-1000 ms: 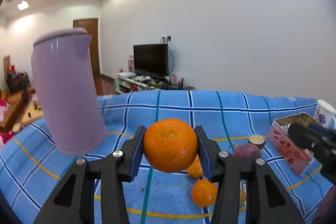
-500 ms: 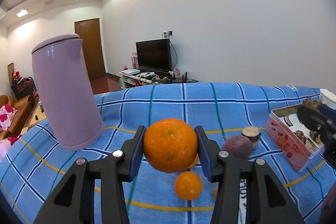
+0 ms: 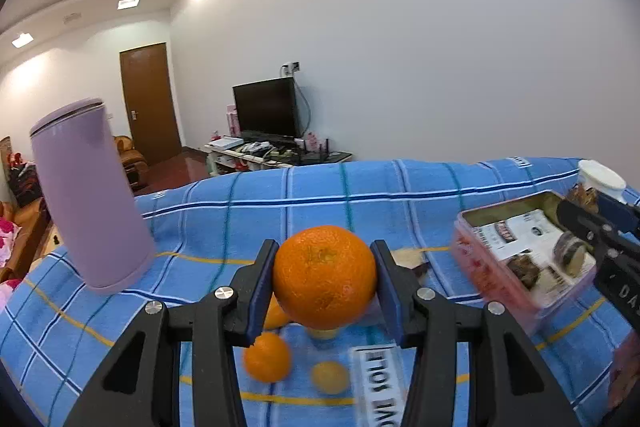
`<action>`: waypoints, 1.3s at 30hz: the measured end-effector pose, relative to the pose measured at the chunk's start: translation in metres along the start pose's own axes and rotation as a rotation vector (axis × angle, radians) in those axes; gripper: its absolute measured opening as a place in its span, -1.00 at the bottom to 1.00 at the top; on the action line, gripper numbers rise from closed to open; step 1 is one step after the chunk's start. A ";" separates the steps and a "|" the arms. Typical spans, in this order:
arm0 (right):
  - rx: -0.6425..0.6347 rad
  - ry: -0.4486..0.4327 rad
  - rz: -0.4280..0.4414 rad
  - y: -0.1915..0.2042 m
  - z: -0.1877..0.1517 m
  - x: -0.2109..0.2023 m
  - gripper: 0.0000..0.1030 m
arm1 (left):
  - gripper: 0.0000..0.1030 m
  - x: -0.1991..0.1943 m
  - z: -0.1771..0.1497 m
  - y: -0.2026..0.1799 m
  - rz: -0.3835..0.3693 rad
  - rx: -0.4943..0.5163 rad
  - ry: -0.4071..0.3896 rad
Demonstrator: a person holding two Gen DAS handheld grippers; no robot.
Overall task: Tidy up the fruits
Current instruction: 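Carry the orange and dried fruit into the pink tin and release both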
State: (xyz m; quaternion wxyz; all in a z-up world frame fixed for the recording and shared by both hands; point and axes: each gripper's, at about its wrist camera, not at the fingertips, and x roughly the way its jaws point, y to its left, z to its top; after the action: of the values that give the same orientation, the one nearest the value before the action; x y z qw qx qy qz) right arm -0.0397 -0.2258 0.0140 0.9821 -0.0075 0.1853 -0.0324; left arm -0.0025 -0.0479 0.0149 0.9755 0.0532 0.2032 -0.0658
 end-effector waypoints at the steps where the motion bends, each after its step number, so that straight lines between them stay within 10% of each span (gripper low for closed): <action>1: -0.001 0.000 -0.008 -0.004 0.000 0.000 -0.15 | -0.06 0.000 0.001 -0.004 -0.006 0.002 -0.002; 23: 0.058 0.016 -0.192 -0.091 0.009 0.015 -0.15 | -0.06 0.026 0.021 -0.117 -0.163 0.062 0.026; 39: 0.134 0.233 -0.095 -0.109 -0.010 0.058 -0.15 | -0.05 0.058 0.007 -0.161 -0.230 0.118 0.190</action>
State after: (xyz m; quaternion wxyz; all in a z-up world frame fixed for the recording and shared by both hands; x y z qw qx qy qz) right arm 0.0038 -0.3383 -0.0133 0.9497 0.0530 0.2948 -0.0917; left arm 0.0291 -0.2141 -0.0145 0.9330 0.0928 0.2953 -0.1834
